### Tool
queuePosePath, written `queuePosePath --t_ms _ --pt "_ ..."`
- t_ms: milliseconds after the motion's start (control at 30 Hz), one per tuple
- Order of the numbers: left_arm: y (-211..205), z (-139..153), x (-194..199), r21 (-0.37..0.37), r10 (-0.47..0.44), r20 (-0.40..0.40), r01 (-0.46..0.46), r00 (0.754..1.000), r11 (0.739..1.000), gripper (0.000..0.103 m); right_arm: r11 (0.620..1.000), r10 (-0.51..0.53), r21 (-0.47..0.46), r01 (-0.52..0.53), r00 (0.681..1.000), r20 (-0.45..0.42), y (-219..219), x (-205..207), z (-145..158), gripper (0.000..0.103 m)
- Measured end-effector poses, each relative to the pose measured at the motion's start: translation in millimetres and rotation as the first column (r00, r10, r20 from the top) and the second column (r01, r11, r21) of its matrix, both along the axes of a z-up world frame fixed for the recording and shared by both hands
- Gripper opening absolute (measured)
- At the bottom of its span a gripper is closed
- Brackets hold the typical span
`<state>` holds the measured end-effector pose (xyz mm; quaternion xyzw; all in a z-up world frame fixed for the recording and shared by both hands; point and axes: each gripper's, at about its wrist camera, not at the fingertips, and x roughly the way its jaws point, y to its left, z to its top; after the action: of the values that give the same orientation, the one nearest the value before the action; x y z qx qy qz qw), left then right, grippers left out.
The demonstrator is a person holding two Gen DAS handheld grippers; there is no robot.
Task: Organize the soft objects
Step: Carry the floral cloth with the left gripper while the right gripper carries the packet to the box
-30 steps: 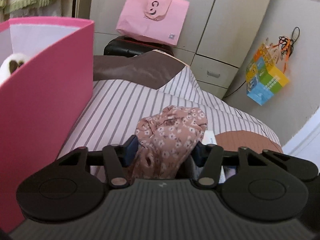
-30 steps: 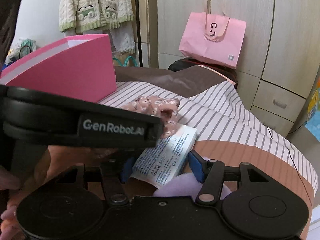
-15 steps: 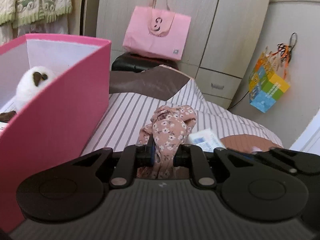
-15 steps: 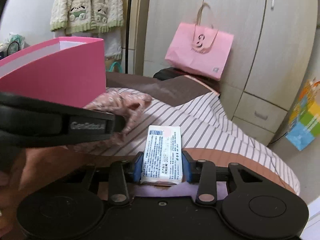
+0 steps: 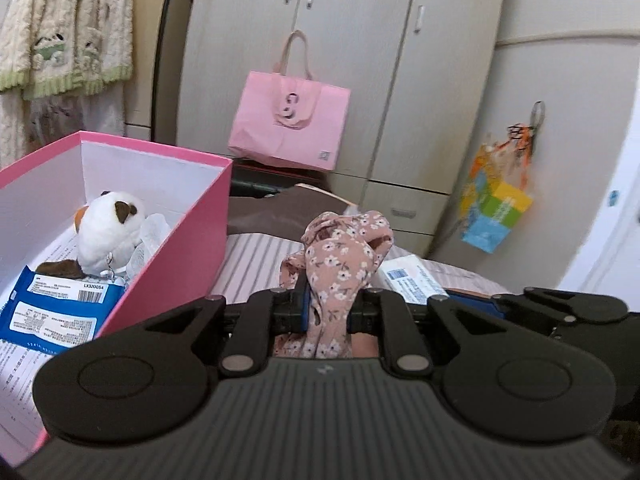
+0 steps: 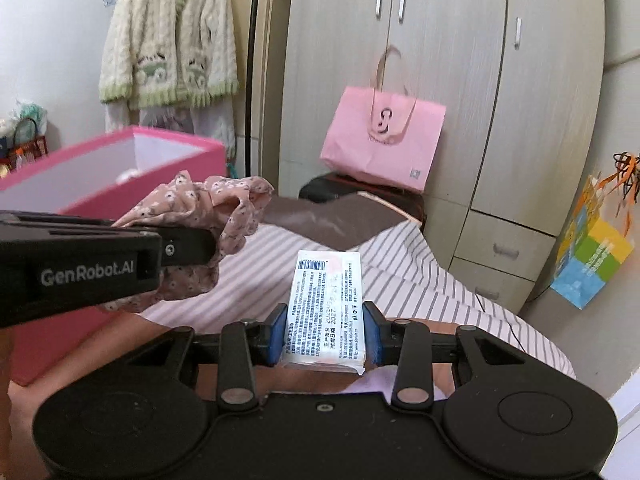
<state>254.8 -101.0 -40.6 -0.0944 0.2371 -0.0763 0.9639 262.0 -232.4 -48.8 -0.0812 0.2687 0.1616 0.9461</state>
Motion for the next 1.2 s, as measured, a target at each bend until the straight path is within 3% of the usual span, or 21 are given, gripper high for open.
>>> queuePosePath --t_ms 233,367,533,700,900,1067,1200 --pt "17.5 4.2 -30.4 -0.035 -0.085 -0.028 0.084 0.996 0.996 0.013 0.999 0.006 0.032 -0.007 1.000 0.006 0.2 -36.9 8.2 0.043" --pt "17.6 3.3 -50.4 0.006 -0.079 -0.015 0.079 0.997 0.997 0.013 1.000 0.000 0.028 0.001 1.000 -0.010 1.3 -58.3 4.3 0.043" --pt "18.8 -2.2 -71.9 0.000 -0.146 -0.046 0.146 0.988 0.989 0.013 0.998 -0.024 0.052 0.027 0.999 -0.048 -2.3 -78.9 -3.0 0.043" --pt "25.8 -9.9 -93.1 0.045 -0.226 -0.113 0.233 0.967 0.972 0.013 0.995 -0.052 0.078 0.061 0.993 -0.108 -9.5 -95.5 -12.2 0.044" --pt "48.3 -11.3 -111.3 0.008 -0.304 -0.176 0.310 0.936 0.951 0.013 0.989 -0.047 0.127 0.073 0.980 -0.193 -10.1 -115.4 -18.0 0.044" --pt "75.2 -11.5 -124.3 -0.024 -0.341 -0.243 0.346 0.908 0.938 0.013 0.991 -0.013 0.125 0.043 0.972 -0.234 3.5 -134.4 -8.6 0.044" --pt "94.7 -3.0 -137.1 0.017 -0.357 -0.304 0.379 0.883 0.925 0.013 0.996 0.032 0.093 -0.007 0.962 -0.272 20.5 -143.6 10.4 0.044"
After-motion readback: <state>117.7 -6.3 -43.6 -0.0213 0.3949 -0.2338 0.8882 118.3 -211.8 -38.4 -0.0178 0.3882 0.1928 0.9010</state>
